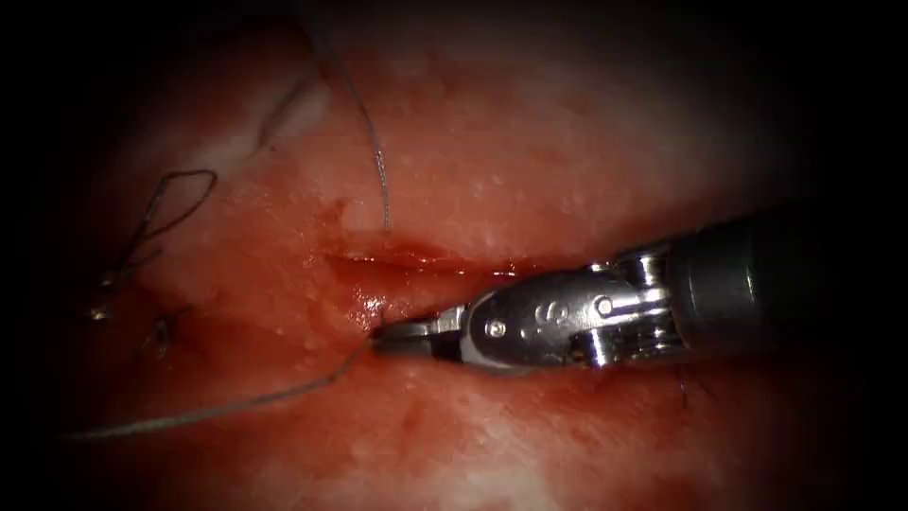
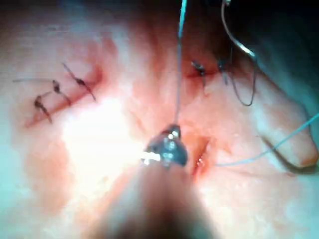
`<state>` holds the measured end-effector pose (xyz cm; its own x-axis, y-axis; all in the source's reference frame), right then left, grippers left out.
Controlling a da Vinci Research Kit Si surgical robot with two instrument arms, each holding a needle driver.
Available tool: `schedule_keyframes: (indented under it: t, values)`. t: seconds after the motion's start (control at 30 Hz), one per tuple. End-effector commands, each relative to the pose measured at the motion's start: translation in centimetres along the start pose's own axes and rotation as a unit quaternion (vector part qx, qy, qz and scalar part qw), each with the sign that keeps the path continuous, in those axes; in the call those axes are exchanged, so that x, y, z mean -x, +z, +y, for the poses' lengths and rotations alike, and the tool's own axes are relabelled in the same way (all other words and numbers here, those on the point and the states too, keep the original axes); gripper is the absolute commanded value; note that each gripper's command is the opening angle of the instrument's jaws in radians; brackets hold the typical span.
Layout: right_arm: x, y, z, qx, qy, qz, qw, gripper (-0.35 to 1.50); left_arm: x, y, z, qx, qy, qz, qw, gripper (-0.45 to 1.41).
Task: Wound Closure
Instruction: Pull the suture through the cut with the right tool.
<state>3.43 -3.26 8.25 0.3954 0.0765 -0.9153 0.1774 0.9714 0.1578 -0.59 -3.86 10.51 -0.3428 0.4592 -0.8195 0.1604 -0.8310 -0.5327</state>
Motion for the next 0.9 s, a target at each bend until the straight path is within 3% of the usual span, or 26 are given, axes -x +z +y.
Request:
schedule_keyframes:
  t: [0.03, 0.27, 0.43, 0.9]
  values:
    - [0.01, 0.05, -0.05, -0.003, -0.001, 0.001, 1.0, -0.35, 0.04, 0.07, -0.02, 0.001, -0.002, 0.0, 1.0, -0.45]
    - [-0.1, -0.19, -0.27, -0.015, -0.005, 0.009, 1.0, -0.35, 0.04, 0.07, -0.02, 0.001, -0.002, 0.0, 1.0, -0.45]
    - [-0.38, -0.47, -0.56, -0.026, -0.007, 0.015, 1.0, -0.35, 0.05, 0.07, -0.01, 0.001, -0.001, -0.001, 1.0, -0.45]
    - [-0.8, -0.64, -1.07, -0.069, -0.007, 0.023, 0.997, -0.35, 0.07, 0.09, -0.01, 0.003, 0.0, -0.002, 1.0, -0.45]
